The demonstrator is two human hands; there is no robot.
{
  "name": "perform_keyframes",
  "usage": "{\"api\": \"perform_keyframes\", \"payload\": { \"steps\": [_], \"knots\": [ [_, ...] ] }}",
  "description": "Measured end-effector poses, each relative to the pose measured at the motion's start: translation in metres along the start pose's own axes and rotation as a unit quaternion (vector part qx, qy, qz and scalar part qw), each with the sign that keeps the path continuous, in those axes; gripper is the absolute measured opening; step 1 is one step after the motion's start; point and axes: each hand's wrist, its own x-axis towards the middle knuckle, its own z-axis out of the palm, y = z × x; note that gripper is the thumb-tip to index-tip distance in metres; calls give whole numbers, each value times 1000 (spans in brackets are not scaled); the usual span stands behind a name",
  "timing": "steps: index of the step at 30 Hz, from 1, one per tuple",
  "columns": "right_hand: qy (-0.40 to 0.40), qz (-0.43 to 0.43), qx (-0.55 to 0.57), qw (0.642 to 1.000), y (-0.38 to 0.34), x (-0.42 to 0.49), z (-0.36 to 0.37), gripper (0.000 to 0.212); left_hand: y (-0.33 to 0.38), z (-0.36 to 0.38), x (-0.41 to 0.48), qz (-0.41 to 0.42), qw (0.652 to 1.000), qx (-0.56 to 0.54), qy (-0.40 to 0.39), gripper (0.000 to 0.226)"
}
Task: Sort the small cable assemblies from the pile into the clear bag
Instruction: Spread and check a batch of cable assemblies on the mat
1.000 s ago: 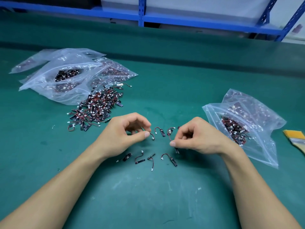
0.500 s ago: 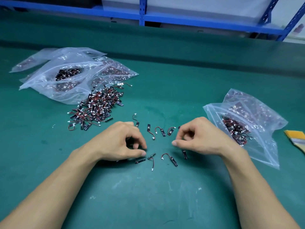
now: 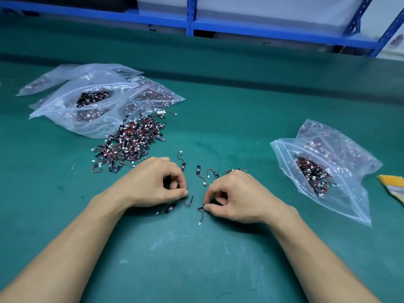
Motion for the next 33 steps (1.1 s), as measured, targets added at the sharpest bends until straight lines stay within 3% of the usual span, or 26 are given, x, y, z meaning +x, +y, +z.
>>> {"api": "perform_keyframes", "payload": {
  "steps": [5, 9, 16, 24, 33],
  "knots": [
    [-5, 10, 9, 1000, 5, -3, -6, 6, -10, -9, -3, -41, 998, -34, -22, 47],
    [-3, 32, 27, 999, 11, -6, -12, 15, -20, -16, -6, -83, 995, -26, -50, 58],
    [-19, 59, 49, 997, 25, -9, -17, 22, -24, -13, -5, -77, 996, -30, -34, 47],
    [-38, 80, 44, 995, 35, -12, -22, 8, -26, -4, -2, -54, 998, -31, 14, 24],
    [-29, 111, 59, 992, 35, -11, -22, 23, -23, -3, -2, -34, 998, -27, 52, 11]
  ]
}}
